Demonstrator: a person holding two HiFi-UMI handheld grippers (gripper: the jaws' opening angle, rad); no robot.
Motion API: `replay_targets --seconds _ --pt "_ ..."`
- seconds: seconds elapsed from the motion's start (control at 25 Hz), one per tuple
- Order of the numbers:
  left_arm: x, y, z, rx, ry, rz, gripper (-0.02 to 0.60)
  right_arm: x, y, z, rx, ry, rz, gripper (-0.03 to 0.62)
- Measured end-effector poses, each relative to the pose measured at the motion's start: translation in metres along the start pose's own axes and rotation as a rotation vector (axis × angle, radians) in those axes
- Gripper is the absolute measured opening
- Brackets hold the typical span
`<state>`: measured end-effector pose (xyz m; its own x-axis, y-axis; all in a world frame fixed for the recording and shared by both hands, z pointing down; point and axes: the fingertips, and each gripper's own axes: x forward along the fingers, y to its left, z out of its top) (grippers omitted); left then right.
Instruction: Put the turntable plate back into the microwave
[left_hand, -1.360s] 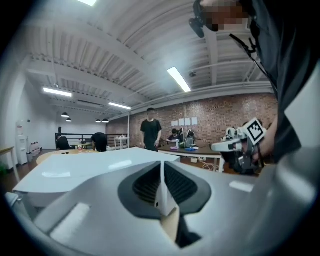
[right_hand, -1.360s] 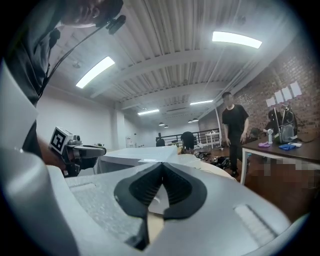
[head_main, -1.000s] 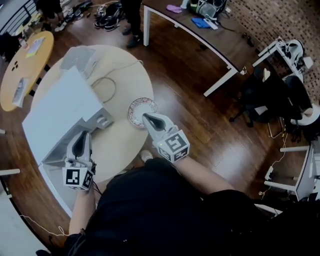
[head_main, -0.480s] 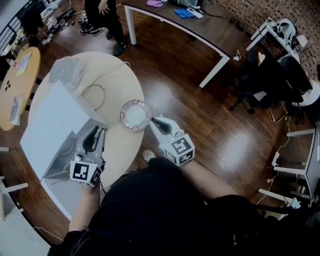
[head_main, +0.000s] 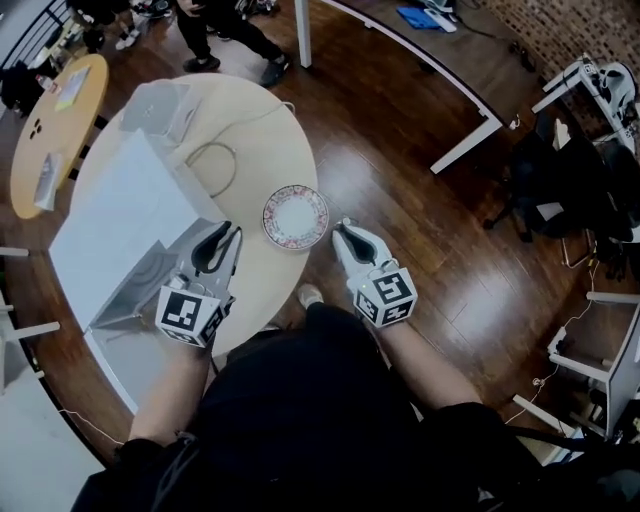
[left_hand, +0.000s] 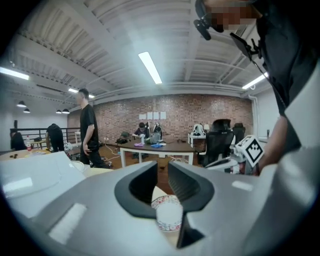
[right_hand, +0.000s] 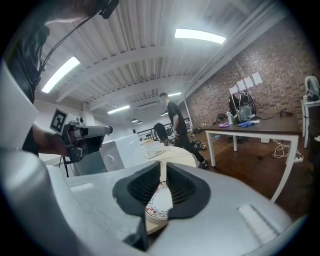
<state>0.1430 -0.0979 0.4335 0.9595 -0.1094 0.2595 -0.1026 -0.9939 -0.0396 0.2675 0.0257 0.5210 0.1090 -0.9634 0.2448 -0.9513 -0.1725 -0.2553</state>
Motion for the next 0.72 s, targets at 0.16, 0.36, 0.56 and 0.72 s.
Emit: replay_targets --seconds 0.16,0.36,0.56,0.72 --pt "0.004 0.004 -0.005 -0.020 0.011 0.031 0.054 0.011 -0.004 -0.021 0.002 0.060 0.018 0.039" --pt "0.012 0.002 -0.006 -0.011 0.016 0.021 0.055 0.026 -0.015 -0.045 0.017 0.124 0.007 0.064" --pt "0.020 0.007 -0.014 -0.039 0.034 0.029 0.055 0.036 -0.024 -0.067 0.049 0.168 -0.011 0.068" --pt "0.031 0.003 -0.008 -0.070 0.024 0.018 0.055 0.042 -0.029 -0.080 0.077 0.188 -0.018 0.080"
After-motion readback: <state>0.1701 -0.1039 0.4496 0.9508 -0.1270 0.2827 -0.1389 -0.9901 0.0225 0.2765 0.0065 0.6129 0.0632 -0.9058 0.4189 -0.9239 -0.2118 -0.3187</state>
